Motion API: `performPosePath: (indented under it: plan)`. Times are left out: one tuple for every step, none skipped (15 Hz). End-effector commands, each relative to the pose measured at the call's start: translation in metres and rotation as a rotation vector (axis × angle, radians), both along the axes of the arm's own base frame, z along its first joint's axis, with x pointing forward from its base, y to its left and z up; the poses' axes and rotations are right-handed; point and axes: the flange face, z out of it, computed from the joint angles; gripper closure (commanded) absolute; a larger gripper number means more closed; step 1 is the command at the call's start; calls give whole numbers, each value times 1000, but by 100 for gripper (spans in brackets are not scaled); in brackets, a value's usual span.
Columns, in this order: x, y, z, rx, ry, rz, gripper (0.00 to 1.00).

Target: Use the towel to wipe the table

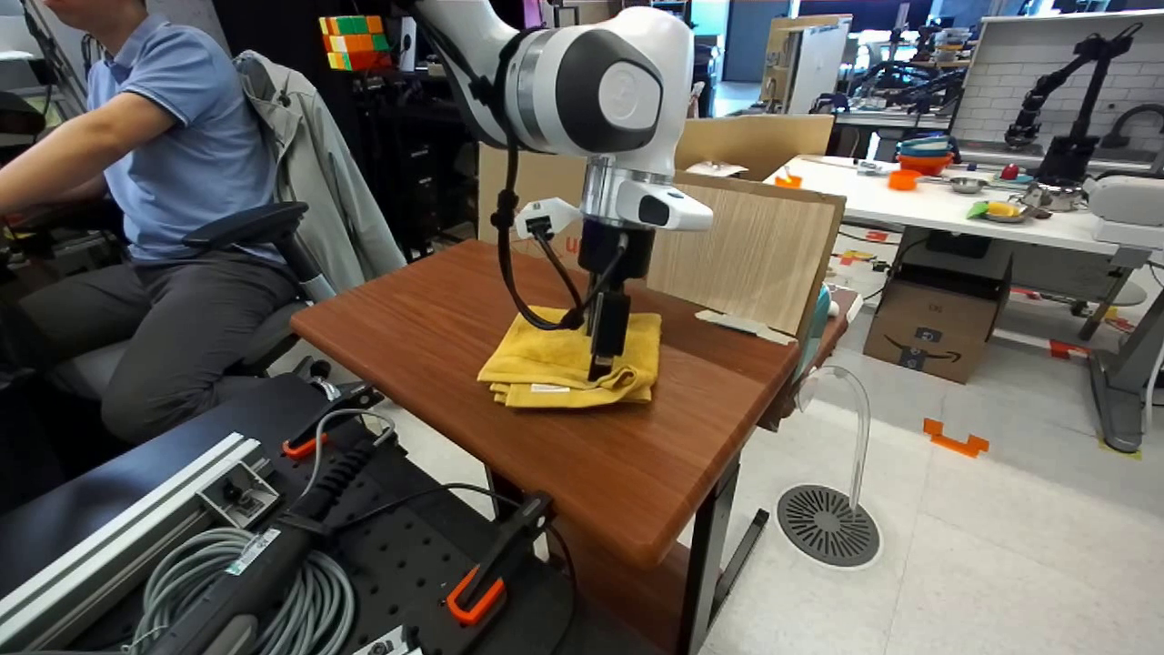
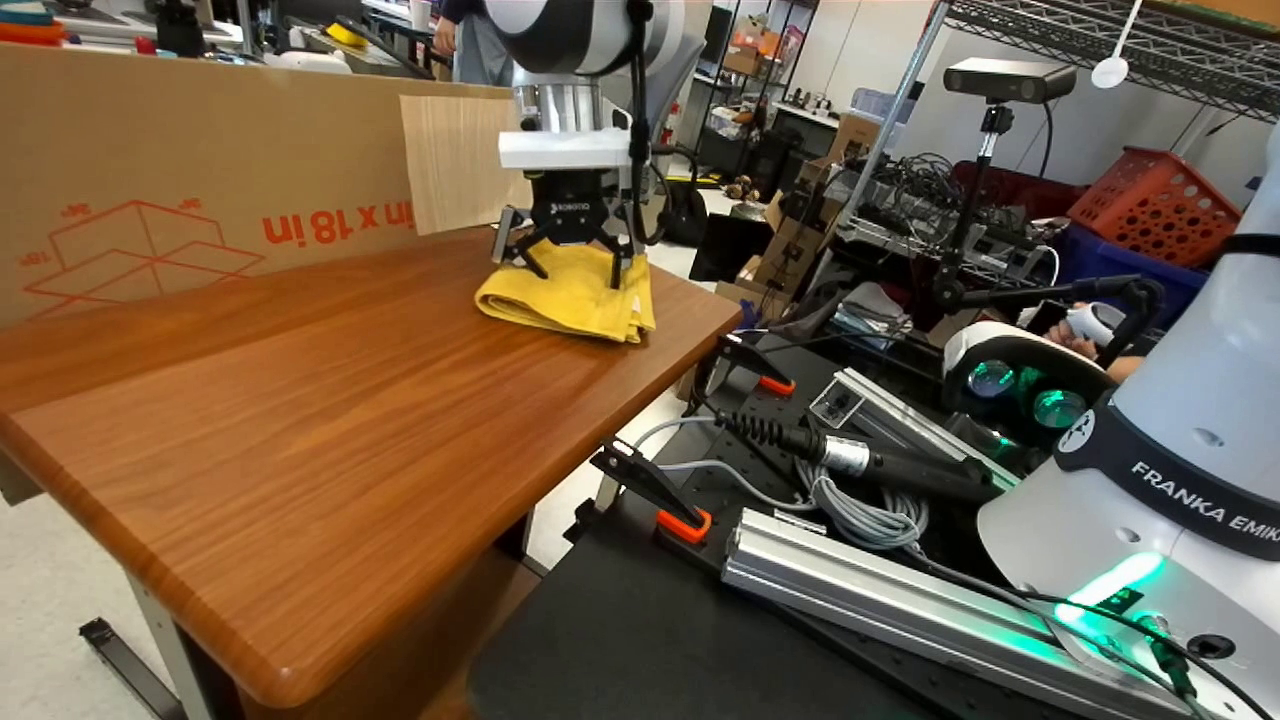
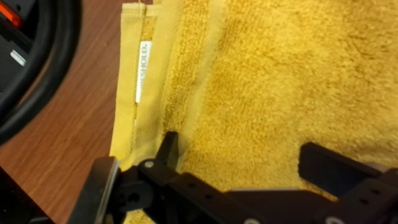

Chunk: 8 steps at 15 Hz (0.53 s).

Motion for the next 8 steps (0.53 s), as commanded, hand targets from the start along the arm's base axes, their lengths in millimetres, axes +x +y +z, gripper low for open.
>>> performPosePath:
  plan:
    - [-21, -8, 56, 36, -157, 30, 0]
    - [-29, -12, 73, 47, -192, 38, 0]
    - [-38, -17, 90, 58, -224, 42, 0]
    - [-45, -21, 104, 65, -235, 42, 0]
    - [-54, -27, 117, 77, -222, 27, 0]
    - [-66, -34, 130, 95, -146, 35, 0]
    - [-36, -25, 102, 51, -180, 30, 0]
    - [-46, -30, 115, 65, -161, 28, 0]
